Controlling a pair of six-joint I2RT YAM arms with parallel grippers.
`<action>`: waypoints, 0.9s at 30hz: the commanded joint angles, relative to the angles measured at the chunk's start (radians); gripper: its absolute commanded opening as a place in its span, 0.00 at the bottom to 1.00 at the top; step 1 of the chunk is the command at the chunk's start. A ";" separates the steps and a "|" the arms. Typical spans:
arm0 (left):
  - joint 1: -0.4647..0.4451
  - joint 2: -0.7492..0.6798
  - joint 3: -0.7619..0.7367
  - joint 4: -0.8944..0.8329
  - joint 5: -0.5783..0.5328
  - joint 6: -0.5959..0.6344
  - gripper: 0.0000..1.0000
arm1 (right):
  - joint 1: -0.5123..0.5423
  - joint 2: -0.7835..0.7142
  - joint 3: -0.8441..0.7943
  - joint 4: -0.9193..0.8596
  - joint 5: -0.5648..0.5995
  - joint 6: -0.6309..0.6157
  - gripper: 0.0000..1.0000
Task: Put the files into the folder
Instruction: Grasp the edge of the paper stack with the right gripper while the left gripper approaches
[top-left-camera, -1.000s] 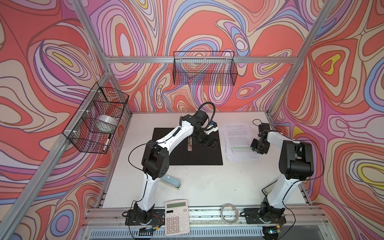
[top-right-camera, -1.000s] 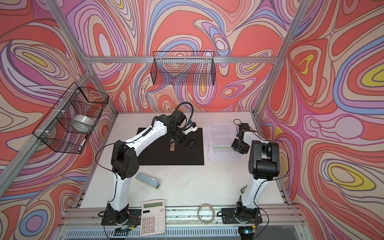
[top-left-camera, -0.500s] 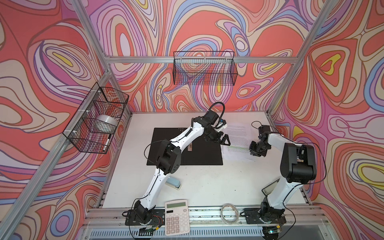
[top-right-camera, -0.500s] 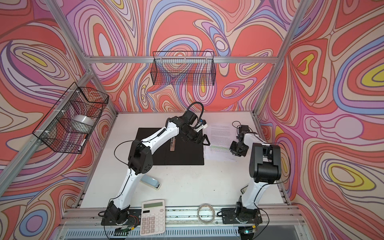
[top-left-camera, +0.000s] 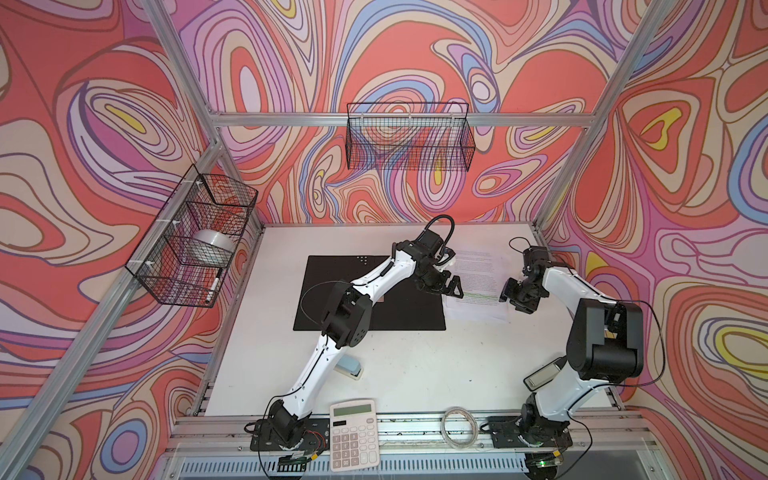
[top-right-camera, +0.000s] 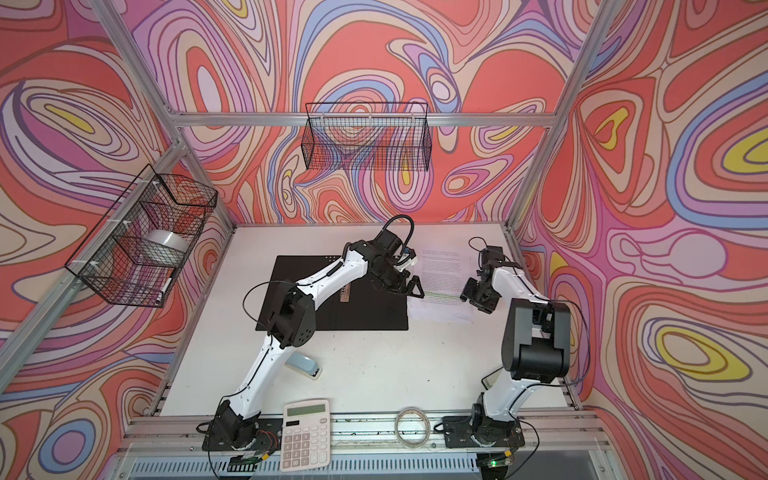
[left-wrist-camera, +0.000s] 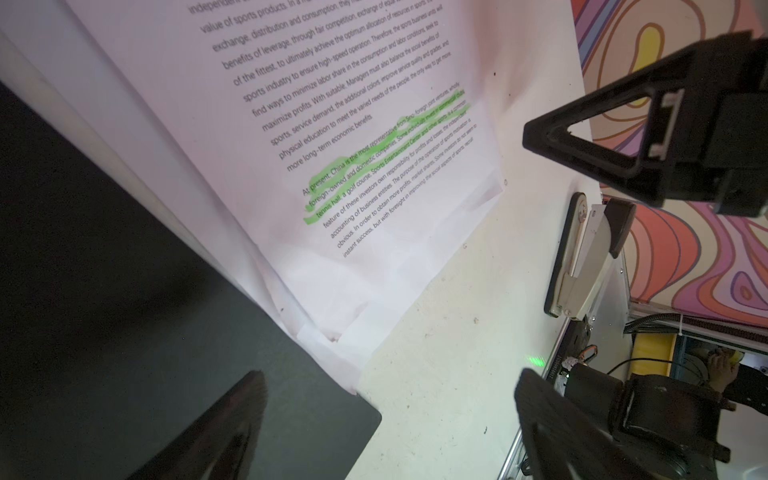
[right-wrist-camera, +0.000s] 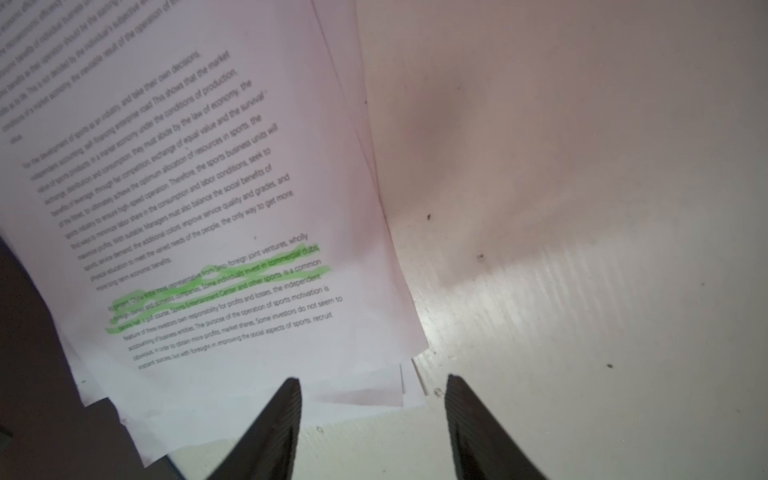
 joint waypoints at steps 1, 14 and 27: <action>-0.011 0.027 0.022 0.018 -0.026 0.015 0.94 | -0.017 0.040 0.006 0.025 0.007 0.017 0.59; -0.013 0.052 0.035 0.091 -0.047 0.020 0.93 | -0.055 0.144 0.002 0.113 -0.111 -0.015 0.60; -0.023 0.112 0.067 0.106 -0.018 0.013 0.92 | -0.055 0.167 0.006 0.123 -0.190 -0.063 0.59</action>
